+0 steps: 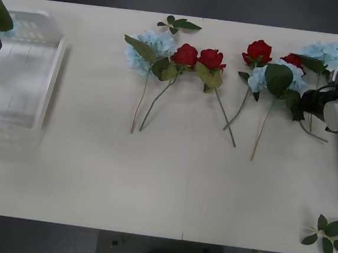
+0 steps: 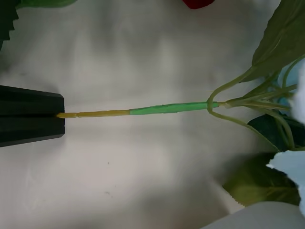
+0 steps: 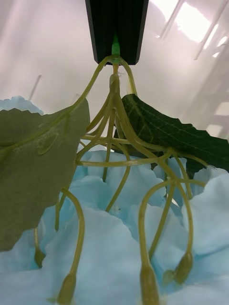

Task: Put the red flowers into the right box and the blue flowers into the left box

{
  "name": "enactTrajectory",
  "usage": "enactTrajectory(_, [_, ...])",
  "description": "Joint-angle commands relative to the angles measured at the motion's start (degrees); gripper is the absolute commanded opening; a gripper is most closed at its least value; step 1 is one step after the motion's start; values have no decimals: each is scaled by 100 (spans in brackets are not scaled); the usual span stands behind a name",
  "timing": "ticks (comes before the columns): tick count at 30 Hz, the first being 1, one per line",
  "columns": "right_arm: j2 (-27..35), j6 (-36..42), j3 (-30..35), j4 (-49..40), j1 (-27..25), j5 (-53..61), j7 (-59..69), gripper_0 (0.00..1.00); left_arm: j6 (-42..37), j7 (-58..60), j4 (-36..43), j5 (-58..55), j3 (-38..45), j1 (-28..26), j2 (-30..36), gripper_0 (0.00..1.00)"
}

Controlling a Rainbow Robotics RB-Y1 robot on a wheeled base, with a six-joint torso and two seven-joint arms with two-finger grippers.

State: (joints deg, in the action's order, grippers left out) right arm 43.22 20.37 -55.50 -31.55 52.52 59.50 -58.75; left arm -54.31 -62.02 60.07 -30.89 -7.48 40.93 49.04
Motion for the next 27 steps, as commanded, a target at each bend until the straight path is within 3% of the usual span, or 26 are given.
enactTrajectory(1, [2,-24,-5,-123,30,53,329,0,237,156,-5,268,142,152,-52,0])
enactTrajectory(7, [468,565,452,-853,30,167,276,0,228,147,-75,356,124,143,-52,0])
enactTrajectory(15, [1145,2279,1727,-2048,30,273,91,0,228,173,-75,356,133,125,-52,1])
enactTrajectory(18, [1242,2903,2342,-2268,30,282,-128,0,228,217,-75,356,142,108,-43,60])
enactTrajectory(20, [1259,3360,2808,-2329,30,299,-445,0,228,226,-75,356,151,81,-35,86])
enactTrajectory(22, [1250,3826,3309,-2373,30,308,-770,0,228,235,-75,365,160,64,-8,96])
enactTrajectory(27, [1250,5285,4724,-2742,30,361,-1596,0,219,226,-75,391,151,2,106,97])
